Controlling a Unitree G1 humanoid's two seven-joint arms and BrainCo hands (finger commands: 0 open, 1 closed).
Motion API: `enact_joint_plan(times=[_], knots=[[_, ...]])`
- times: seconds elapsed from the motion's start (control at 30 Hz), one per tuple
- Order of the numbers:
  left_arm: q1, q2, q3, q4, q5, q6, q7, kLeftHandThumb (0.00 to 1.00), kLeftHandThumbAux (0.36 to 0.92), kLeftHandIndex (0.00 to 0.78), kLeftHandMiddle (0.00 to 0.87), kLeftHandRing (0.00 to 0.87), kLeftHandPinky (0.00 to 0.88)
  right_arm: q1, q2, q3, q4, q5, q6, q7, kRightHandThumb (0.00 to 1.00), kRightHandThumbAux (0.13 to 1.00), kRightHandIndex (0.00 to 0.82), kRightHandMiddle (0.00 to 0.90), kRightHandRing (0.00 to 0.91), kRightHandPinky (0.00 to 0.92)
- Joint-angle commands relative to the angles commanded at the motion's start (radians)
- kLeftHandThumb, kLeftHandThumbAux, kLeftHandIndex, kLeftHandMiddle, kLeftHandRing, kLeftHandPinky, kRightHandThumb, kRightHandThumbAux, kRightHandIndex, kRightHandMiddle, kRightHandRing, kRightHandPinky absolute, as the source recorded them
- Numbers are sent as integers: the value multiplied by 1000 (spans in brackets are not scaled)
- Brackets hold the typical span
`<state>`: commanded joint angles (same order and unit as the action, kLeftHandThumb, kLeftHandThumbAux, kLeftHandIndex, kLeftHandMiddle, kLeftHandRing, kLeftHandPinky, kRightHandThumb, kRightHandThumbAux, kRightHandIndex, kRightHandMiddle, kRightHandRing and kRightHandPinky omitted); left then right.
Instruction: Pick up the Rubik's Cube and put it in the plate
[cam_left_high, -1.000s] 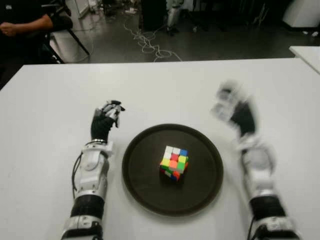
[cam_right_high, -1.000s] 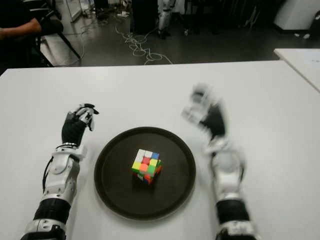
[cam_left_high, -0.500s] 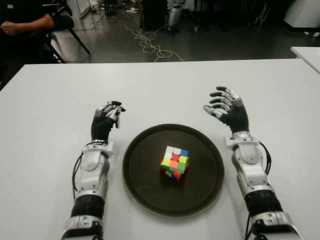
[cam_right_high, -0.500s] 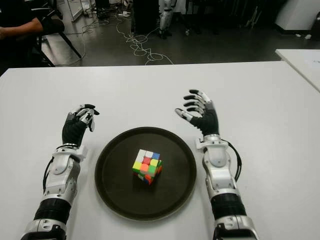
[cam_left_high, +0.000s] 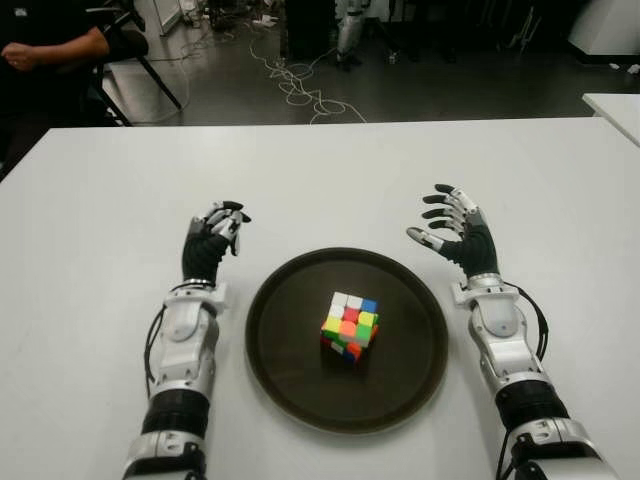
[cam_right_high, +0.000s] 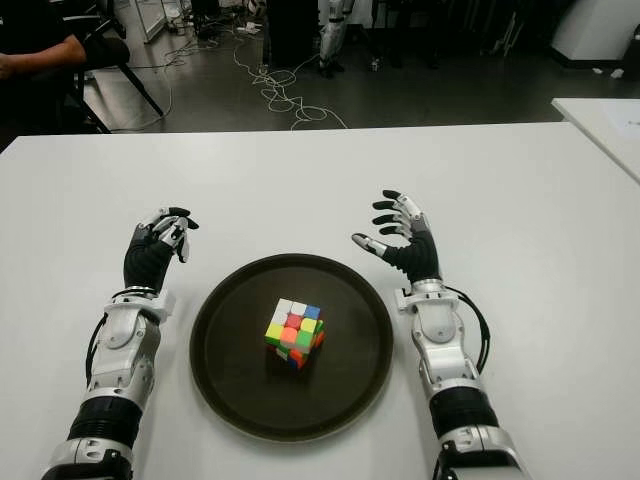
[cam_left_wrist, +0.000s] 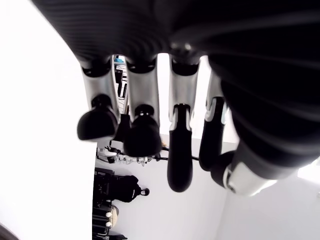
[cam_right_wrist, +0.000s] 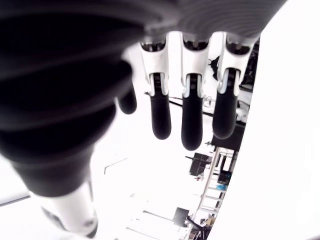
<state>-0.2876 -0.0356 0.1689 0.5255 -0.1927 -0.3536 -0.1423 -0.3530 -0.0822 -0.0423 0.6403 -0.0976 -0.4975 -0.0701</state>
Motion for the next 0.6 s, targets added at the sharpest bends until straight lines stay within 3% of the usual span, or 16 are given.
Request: enact_joint_plan(times=[0.6], knots=[[-5,8,2,6,-2,12,-6,856,661,421,531,790,805,-2,3,0,-24,-9,44,-16,30,806,250,344,366,398]])
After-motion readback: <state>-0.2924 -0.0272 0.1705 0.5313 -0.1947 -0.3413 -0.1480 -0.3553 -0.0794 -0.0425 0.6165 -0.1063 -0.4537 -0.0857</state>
